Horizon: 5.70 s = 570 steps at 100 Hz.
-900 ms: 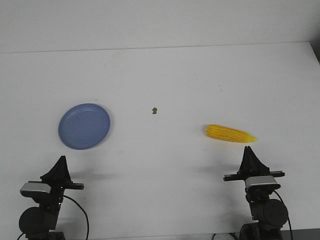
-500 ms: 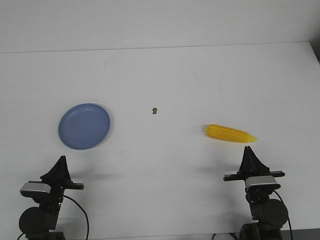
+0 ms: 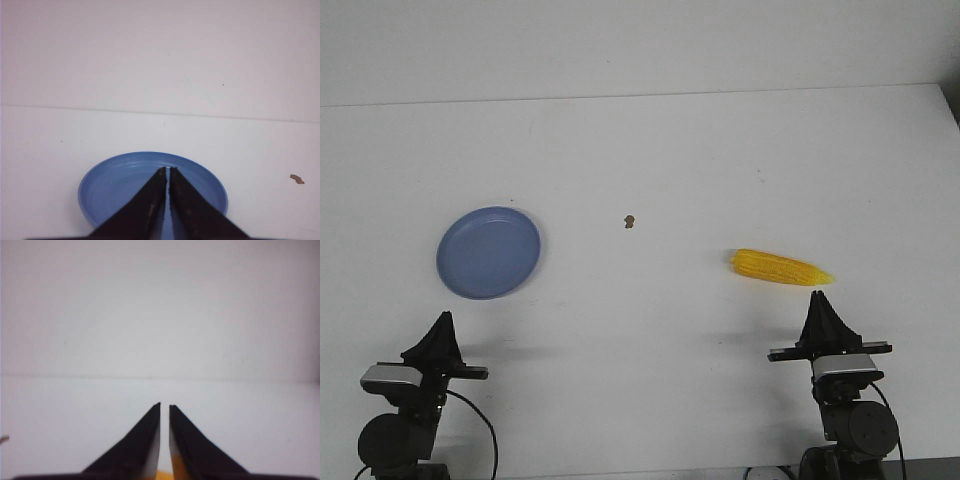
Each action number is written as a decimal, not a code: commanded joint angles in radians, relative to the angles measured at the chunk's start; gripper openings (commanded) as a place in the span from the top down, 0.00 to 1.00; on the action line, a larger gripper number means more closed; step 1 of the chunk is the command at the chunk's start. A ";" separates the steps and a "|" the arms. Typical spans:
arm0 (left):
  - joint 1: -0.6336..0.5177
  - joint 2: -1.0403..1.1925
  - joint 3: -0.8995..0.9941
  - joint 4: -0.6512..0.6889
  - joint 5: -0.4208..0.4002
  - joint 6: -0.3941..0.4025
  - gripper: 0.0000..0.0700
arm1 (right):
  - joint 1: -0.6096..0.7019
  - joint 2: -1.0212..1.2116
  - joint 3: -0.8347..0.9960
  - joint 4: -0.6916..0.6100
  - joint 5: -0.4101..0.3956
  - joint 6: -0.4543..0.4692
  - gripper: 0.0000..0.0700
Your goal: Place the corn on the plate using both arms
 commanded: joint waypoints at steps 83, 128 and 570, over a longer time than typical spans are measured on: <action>-0.001 0.643 0.968 -0.839 -0.029 -0.048 0.98 | 0.000 0.510 0.847 -0.923 -0.003 0.017 0.94; -0.002 0.687 1.016 -0.863 -0.021 -0.053 0.98 | 0.001 0.546 0.883 -0.937 -0.011 0.021 0.94; -0.352 1.828 1.192 -0.709 0.431 -0.145 0.39 | 0.001 0.547 0.883 -0.937 -0.011 0.021 0.28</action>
